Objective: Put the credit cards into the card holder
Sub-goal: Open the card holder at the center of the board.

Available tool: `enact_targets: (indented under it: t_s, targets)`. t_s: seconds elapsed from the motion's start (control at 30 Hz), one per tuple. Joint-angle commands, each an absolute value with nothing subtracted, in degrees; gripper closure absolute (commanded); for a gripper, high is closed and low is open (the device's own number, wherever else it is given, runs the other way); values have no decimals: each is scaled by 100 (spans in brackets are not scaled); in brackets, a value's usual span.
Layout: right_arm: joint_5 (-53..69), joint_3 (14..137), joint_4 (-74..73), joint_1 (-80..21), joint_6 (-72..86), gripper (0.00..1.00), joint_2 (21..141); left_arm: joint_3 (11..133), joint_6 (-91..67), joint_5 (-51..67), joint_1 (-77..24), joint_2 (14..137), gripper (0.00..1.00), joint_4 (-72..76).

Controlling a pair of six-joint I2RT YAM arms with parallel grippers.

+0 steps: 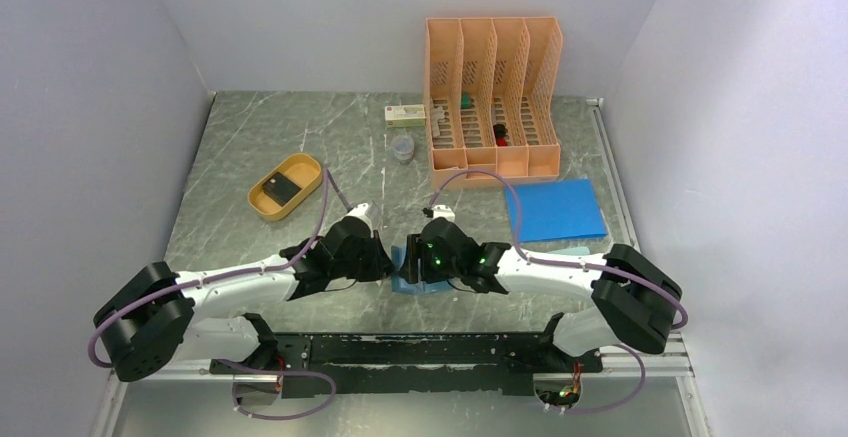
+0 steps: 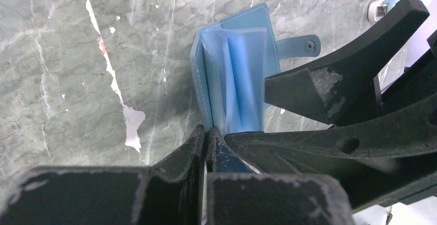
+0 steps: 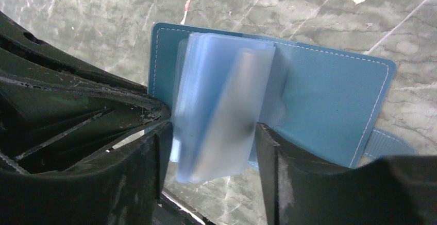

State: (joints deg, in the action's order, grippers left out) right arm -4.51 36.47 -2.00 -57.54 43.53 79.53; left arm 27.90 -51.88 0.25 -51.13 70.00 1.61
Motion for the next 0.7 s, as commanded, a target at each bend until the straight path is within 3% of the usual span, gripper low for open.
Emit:
enact_targets:
  t_s: [0.0,0.67]
  targets:
    - [-760,3708,-353,-5780,4362,42,8008,2832,-5204,114,-5124,6860,95,133]
    - [-1122,3312,-611,-5672,4522,63,7678,2692,-5026,9,-5119,7131,95,135]
